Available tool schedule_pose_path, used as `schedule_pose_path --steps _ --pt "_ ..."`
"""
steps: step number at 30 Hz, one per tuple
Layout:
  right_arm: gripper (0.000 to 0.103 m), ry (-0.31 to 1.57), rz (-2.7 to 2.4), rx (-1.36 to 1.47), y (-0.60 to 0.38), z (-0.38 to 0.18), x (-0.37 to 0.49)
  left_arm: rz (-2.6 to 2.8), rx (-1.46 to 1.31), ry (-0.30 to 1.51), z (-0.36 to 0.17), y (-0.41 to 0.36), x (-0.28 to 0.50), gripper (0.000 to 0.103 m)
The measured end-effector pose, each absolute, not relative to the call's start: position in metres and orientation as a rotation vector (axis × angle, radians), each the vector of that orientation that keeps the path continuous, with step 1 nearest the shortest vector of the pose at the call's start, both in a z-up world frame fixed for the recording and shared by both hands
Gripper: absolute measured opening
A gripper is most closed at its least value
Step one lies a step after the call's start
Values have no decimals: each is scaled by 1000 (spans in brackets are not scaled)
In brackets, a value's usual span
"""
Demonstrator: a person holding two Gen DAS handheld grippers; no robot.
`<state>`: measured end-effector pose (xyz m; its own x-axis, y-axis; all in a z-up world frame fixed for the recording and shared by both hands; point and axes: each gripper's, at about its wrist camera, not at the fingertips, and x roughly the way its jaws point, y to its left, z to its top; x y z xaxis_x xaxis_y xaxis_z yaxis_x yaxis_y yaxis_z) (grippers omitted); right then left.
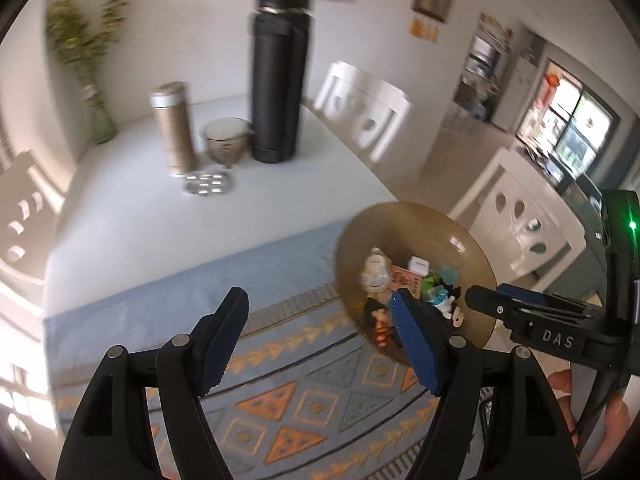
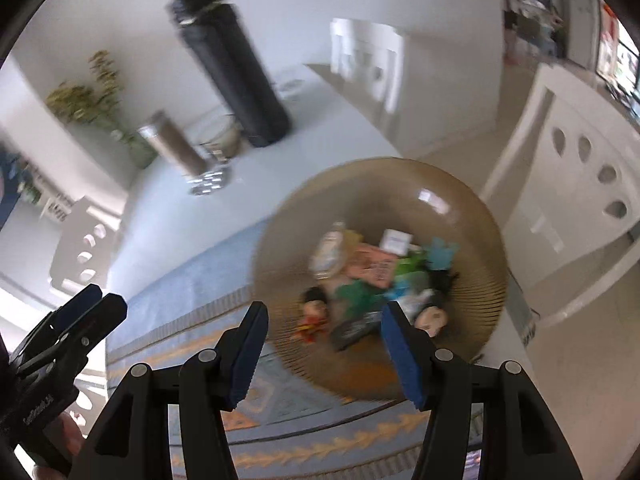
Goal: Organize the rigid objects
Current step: 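Withdraw both open grippers from the bowl back over the rug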
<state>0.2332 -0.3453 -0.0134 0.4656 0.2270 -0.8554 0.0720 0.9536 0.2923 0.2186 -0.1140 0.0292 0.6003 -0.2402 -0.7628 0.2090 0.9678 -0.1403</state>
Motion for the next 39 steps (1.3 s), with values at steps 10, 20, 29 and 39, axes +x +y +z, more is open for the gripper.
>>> schedule_pose_path --steps 10,20,29,39 --pt "63 1107 267 178 -235 13 173 -37 -105 867 53 -40 145 72" --pt "63 1229 367 41 -155 -33 114 93 -196 985 -6 8 87 72" --pt "63 1239 315 39 -155 -46 104 134 -163 992 -16 13 74 72" --pt "63 1236 253 26 -159 -43 102 126 -171 991 -22 7 68 72"
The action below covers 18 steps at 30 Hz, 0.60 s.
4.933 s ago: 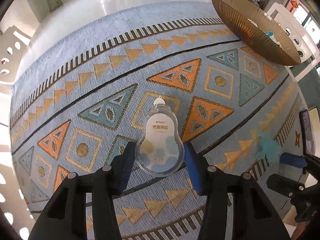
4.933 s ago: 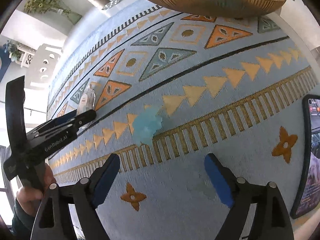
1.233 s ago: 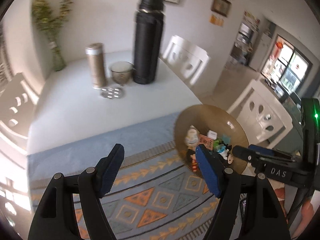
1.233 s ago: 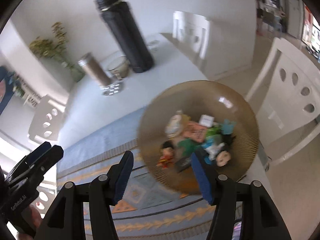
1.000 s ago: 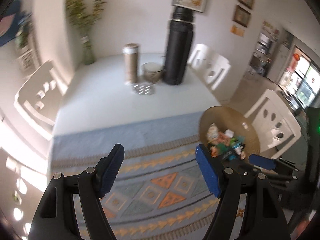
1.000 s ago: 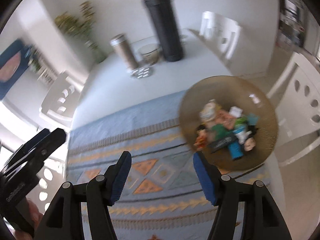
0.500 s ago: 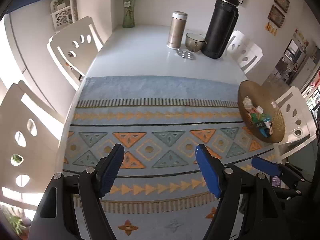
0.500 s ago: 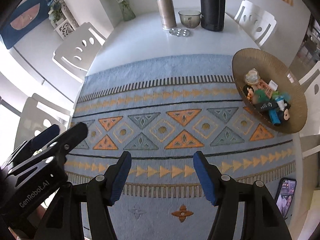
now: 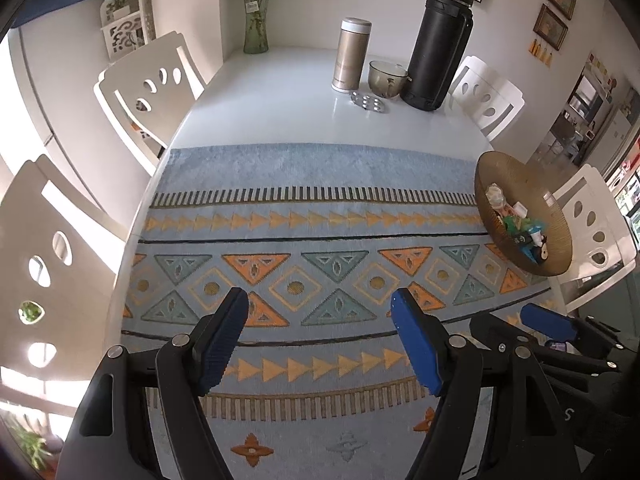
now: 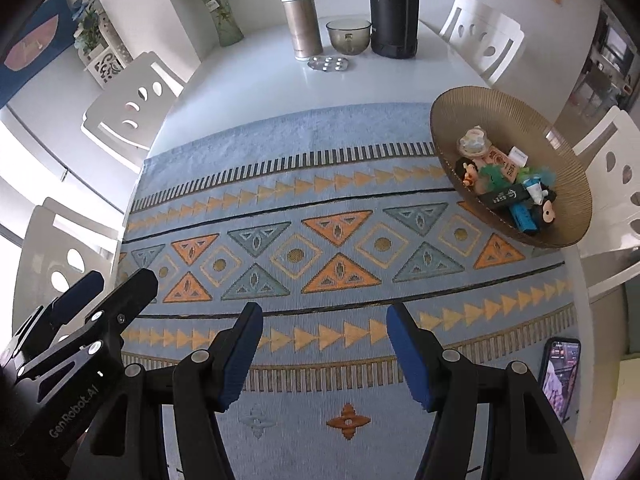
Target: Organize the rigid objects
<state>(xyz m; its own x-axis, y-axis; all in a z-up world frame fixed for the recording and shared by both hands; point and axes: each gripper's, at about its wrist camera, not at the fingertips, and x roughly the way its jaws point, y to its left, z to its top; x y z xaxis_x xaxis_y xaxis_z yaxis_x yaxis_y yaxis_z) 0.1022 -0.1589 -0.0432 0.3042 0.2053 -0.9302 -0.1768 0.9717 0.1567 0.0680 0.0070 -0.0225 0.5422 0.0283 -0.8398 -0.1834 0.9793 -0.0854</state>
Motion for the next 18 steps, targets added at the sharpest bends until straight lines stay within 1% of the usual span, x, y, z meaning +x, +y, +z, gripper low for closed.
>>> schedule_pose_path --steps 18 --pt "63 1272 235 -83 -134 -62 105 185 -166 1039 -44 34 68 72"
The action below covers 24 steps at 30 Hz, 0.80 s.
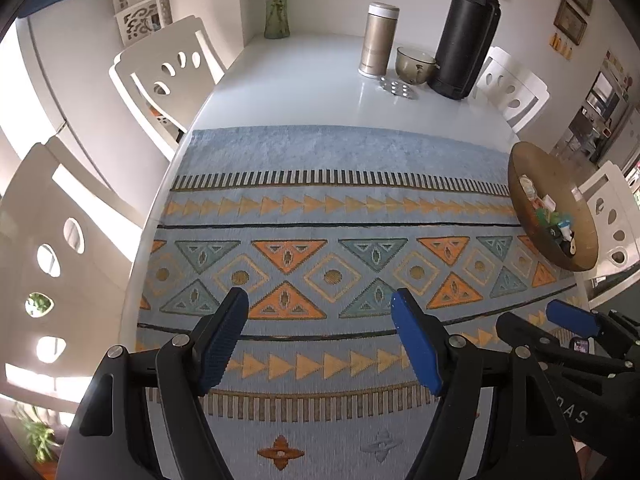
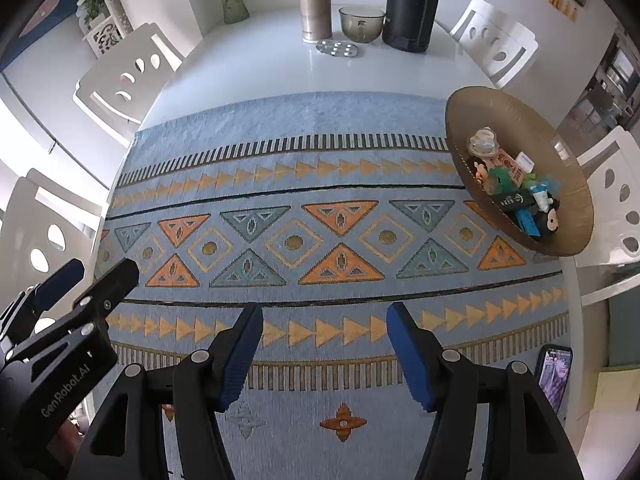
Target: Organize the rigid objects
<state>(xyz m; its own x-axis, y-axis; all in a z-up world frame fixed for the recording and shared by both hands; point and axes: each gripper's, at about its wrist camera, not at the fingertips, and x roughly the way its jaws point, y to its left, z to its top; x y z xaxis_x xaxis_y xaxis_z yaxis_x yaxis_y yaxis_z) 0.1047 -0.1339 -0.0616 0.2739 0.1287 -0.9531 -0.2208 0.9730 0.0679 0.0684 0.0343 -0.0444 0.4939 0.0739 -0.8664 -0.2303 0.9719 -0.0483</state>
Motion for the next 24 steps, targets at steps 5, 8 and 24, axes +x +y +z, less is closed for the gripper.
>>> schedule_pose_path --steps 5,8,24 --pt "63 1286 240 -95 -128 -66 107 184 -169 1051 -48 37 72 72" --pt "63 1287 243 -107 -123 -67 108 185 -169 1057 -50 38 73 72" --pt "63 1314 248 -97 -122 -76 113 192 -177 1080 -56 40 76 72"
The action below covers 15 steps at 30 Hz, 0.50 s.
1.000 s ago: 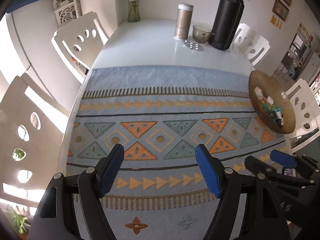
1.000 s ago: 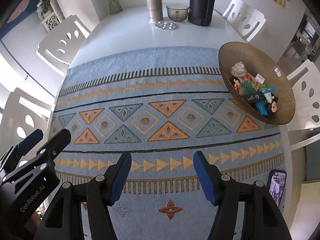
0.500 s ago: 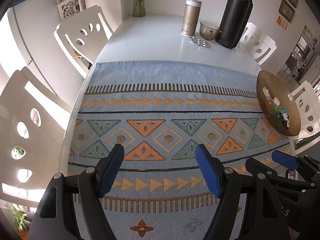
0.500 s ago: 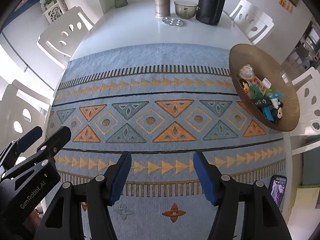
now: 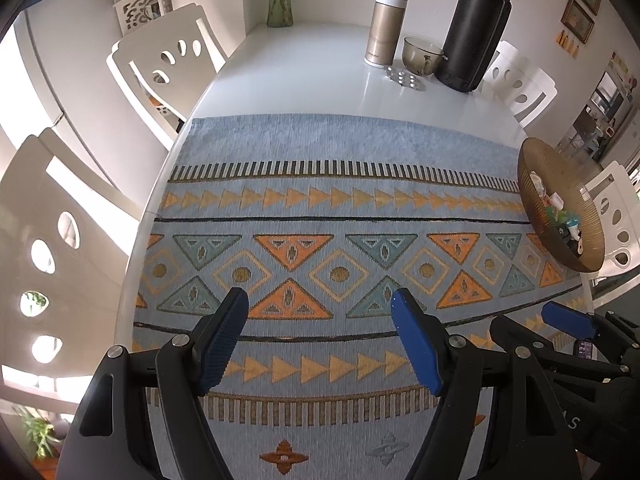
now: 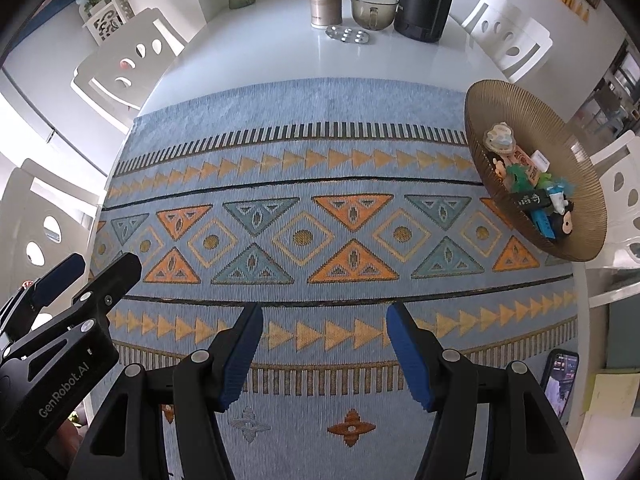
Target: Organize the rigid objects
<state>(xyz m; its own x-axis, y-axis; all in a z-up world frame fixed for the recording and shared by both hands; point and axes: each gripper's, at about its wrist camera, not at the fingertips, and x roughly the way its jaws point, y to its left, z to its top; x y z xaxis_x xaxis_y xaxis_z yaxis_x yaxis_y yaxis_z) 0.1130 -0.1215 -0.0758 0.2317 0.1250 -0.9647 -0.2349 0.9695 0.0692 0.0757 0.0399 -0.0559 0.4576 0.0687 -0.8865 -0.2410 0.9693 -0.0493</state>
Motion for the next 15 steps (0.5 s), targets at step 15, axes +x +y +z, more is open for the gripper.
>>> schedule_pose_path --steps 15 --pt "63 1316 252 -93 -122 -77 113 190 -169 1077 -55 38 75 72"
